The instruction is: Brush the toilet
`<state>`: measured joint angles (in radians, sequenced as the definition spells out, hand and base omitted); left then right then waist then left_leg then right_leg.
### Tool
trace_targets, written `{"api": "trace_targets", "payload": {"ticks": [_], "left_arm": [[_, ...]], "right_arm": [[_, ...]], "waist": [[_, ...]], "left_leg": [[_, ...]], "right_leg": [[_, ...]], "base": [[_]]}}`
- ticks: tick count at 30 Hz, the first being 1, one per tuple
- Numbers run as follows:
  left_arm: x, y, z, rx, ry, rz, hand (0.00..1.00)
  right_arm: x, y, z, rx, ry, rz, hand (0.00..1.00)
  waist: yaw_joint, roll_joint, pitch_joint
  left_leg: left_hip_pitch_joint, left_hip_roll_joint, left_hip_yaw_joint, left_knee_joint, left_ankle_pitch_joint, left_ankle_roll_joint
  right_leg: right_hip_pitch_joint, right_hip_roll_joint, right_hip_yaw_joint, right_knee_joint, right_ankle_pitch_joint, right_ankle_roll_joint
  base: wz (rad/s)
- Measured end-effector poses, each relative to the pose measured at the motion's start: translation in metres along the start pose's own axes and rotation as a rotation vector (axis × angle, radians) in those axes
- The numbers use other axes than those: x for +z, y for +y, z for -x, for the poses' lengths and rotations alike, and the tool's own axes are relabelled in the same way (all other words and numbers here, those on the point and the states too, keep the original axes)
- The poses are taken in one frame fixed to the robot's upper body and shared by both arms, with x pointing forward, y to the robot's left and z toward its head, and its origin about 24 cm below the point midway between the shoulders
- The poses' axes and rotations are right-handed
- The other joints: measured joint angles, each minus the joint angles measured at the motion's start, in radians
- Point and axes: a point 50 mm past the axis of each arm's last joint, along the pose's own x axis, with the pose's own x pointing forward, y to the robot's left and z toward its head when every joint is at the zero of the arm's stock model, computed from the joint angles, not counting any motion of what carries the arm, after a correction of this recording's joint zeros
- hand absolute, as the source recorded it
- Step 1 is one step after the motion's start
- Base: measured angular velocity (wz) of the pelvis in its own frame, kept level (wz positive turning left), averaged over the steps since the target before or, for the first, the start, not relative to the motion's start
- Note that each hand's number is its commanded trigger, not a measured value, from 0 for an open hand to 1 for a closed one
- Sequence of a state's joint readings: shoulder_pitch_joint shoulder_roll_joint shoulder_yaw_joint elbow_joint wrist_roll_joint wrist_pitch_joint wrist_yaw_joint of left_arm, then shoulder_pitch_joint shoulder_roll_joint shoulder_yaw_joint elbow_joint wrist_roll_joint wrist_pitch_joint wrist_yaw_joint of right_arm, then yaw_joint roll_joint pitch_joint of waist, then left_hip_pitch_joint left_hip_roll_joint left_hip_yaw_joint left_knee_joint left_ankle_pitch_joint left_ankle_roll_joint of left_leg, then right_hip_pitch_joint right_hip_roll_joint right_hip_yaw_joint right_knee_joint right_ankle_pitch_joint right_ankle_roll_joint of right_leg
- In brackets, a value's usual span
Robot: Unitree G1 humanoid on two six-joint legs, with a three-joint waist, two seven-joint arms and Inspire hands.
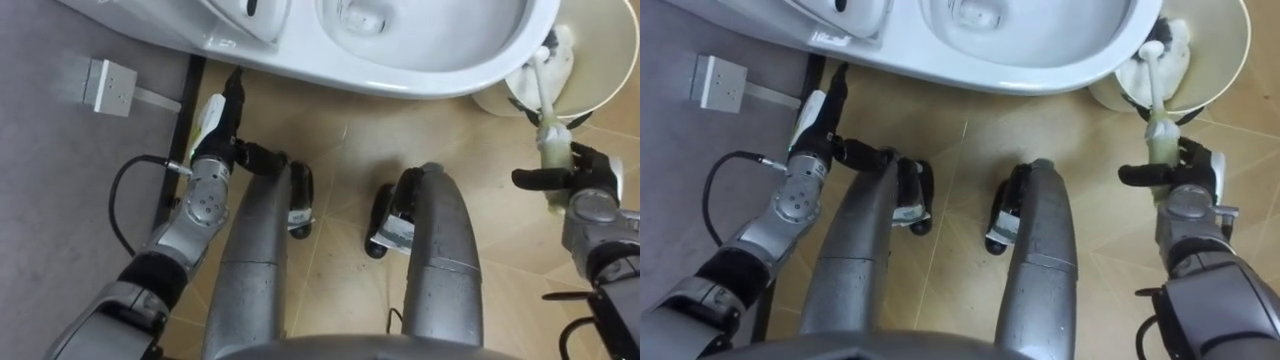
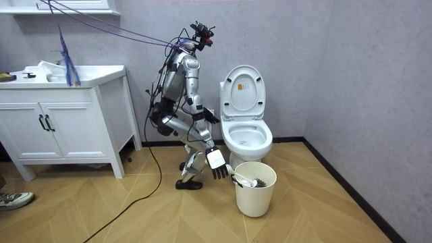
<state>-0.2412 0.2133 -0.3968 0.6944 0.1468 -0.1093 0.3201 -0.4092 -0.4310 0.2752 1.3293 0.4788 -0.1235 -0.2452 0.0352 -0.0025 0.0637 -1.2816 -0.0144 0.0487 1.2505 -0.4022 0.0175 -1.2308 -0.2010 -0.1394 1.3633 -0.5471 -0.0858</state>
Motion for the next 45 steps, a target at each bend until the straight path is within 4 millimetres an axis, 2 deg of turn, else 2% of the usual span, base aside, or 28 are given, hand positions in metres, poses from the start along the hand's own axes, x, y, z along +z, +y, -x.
{"api": "trace_targets", "payload": {"ticks": [17,23,29,32,35,37,42,45], "left_arm": [[0.001,0.0,0.0,0.007,0.005,0.04,0.0],[0.0,0.0,0.0,0.01,0.013,0.061,0.0],[-0.005,-0.002,0.005,0.002,0.028,0.051,0.0],[-0.014,-0.006,0.011,-0.008,0.055,0.055,0.0],[-0.018,-0.006,0.013,-0.009,0.066,0.047,0.0],[-0.019,-0.005,0.014,-0.006,0.065,0.042,0.0],[-0.029,-0.004,0.021,0.017,0.088,0.051,0.0],[-0.038,0.001,0.025,0.044,0.109,0.038,0.0]], "right_arm": [[-0.012,-0.002,0.001,0.014,0.077,-0.058,1.0],[-0.026,-0.004,0.003,0.021,0.129,-0.124,1.0],[-0.041,-0.005,0.007,0.041,0.186,-0.139,1.0],[-0.051,-0.006,0.009,0.046,0.218,-0.147,1.0],[-0.053,-0.004,0.01,0.049,0.233,-0.153,1.0],[-0.057,-0.004,0.011,0.046,0.246,-0.159,1.0],[-0.064,-0.004,0.014,0.028,0.271,-0.227,1.0],[-0.068,0.0,0.016,0.029,0.283,-0.254,1.0]], "waist": [[-0.008,-0.003,-0.0007],[-0.009,-0.008,-0.0015],[-0.006,-0.007,-0.0023],[-0.004,-0.005,-0.0047],[-0.006,-0.005,-0.0051],[-0.005,-0.007,-0.0054],[-0.007,-0.008,-0.0071],[-0.003,-0.014,-0.0128]], "left_leg": [[0.0,0.002,0.002,0.001,0.0,0.0],[0.005,0.003,0.0,0.003,-0.002,0.003],[0.073,0.009,-0.005,-0.027,-0.005,0.006],[0.137,0.013,-0.006,-0.089,0.007,0.01],[0.209,0.019,0.005,-0.19,0.039,0.018],[0.281,0.018,0.015,-0.266,0.057,0.024],[0.434,0.016,0.033,-0.383,0.069,0.036],[0.509,0.017,0.032,-0.429,0.07,0.037]], "right_leg": [[0.0,0.001,0.0,-0.001,0.001,-0.001],[0.008,0.003,-0.001,-0.004,0.002,0.002],[0.085,0.012,-0.014,-0.052,0.012,0.01],[0.15,0.029,-0.015,-0.127,0.035,0.024],[0.22,0.036,-0.023,-0.236,0.082,0.028],[0.286,0.048,-0.02,-0.314,0.107,0.041],[0.429,0.051,-0.012,-0.429,0.129,0.065],[0.513,0.052,-0.025,-0.492,0.137,0.072]], "base": [[0.0],[0.0],[-0.04],[-0.1],[-0.14],[-0.07],[-0.07],[0.01]]}}
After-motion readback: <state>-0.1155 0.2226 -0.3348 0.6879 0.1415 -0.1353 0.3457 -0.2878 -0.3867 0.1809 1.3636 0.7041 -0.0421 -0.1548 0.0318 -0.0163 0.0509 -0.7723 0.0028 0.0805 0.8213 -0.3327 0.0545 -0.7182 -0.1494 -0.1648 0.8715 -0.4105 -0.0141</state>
